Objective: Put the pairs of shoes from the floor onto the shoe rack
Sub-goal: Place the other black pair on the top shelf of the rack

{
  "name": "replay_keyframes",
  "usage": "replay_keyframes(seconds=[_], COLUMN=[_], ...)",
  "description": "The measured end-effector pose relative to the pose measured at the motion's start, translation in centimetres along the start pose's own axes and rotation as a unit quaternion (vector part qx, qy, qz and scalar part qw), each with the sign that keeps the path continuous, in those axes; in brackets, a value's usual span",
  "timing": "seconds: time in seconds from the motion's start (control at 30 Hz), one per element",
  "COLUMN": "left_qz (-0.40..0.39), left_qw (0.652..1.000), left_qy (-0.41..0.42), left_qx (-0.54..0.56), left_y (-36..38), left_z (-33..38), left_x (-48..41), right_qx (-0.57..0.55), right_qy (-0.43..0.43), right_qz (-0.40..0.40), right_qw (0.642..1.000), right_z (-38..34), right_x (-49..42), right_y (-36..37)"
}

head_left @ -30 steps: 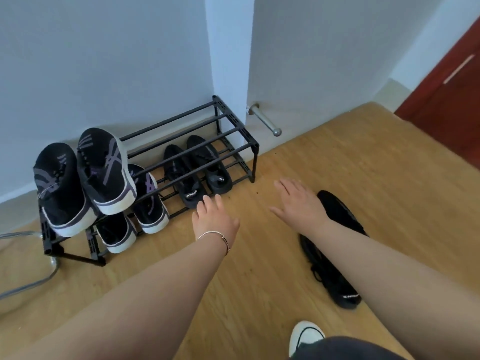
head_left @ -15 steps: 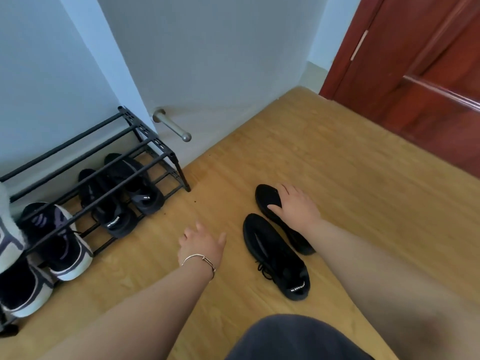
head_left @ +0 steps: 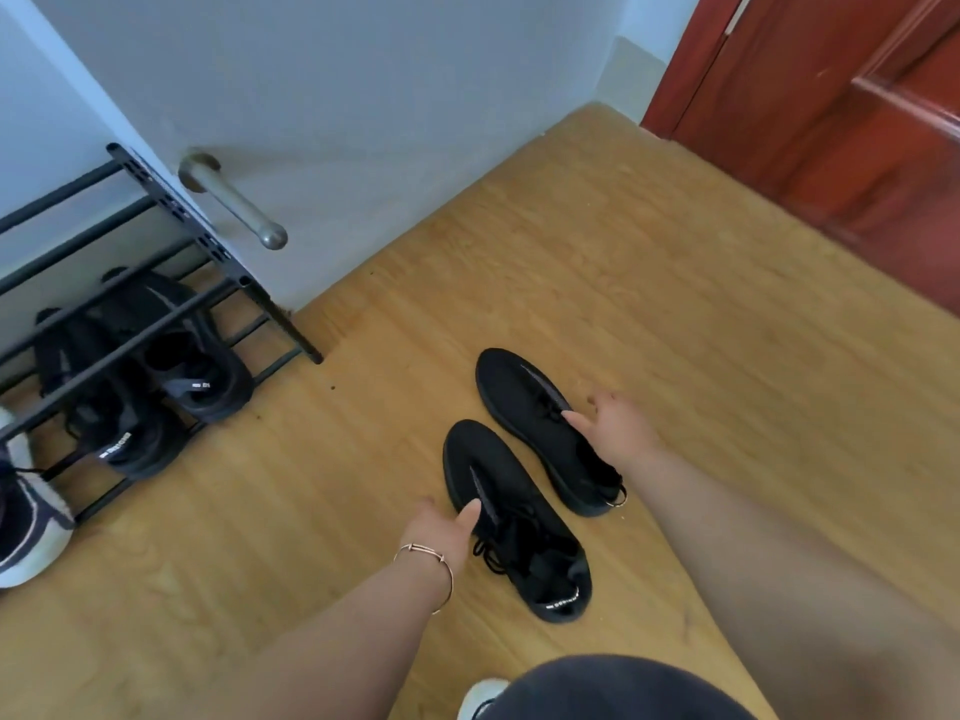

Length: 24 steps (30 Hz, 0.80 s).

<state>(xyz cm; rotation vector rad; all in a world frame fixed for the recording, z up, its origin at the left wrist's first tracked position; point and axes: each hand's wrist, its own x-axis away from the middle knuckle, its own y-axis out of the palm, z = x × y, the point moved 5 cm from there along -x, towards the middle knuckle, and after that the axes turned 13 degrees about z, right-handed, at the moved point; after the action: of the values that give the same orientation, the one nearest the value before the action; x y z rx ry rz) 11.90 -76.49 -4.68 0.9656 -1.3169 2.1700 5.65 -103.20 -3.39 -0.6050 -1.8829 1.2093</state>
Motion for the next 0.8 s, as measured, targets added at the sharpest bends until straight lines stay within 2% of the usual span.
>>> replay_keyframes(seconds=[0.17, 0.33, 0.53, 0.8], left_qz=[-0.002, -0.012, -0.032, 0.078], left_qw=[0.997, 0.977, 0.975, 0.978], left_qy=[-0.029, -0.093, -0.061, -0.034], left_qx=[0.078, 0.191, 0.21, 0.19], left_y=[2.5, 6.4, 3.4, -4.3], left_z=[-0.2, -3.1, -1.6, -4.4], left_x=[-1.5, -7.6, -6.0, -7.0], right_qx=[-0.057, -0.15, -0.241, -0.325], right_qy=[0.041, 0.089, 0.151, 0.146], right_qz=[-0.058, -0.086, -0.082, -0.128], right_qw=[0.996, 0.981, 0.955, 0.926], right_z=[-0.1, -0.4, -1.3, -5.8], right_x=[-0.9, -1.1, 0.0, 1.3], right_y=[1.9, 2.8, 3.0, 6.5])
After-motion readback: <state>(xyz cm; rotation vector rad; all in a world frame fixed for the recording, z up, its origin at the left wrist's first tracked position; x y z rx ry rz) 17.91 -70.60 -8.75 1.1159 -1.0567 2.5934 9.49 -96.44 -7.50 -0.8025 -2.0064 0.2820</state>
